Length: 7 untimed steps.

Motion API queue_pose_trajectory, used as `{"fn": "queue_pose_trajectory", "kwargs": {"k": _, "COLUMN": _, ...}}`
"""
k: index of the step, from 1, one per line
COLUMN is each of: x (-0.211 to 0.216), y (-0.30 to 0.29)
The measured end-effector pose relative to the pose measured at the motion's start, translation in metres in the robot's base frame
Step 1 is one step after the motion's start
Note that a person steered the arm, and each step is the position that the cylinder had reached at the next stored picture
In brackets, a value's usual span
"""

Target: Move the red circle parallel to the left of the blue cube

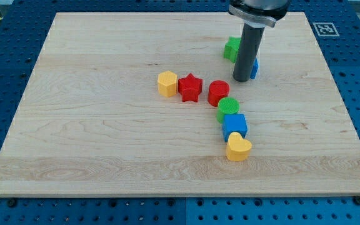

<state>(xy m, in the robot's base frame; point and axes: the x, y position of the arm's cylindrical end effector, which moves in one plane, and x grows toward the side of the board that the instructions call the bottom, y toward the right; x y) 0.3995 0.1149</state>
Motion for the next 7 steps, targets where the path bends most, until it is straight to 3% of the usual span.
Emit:
{"fn": "queue_pose_trajectory", "kwargs": {"k": 2, "x": 0.037, "y": 0.007}}
{"fn": "queue_pose_trajectory", "kwargs": {"k": 4, "x": 0.037, "y": -0.076}}
{"fn": "queue_pose_trajectory", "kwargs": {"k": 7, "x": 0.063, "y": -0.078}}
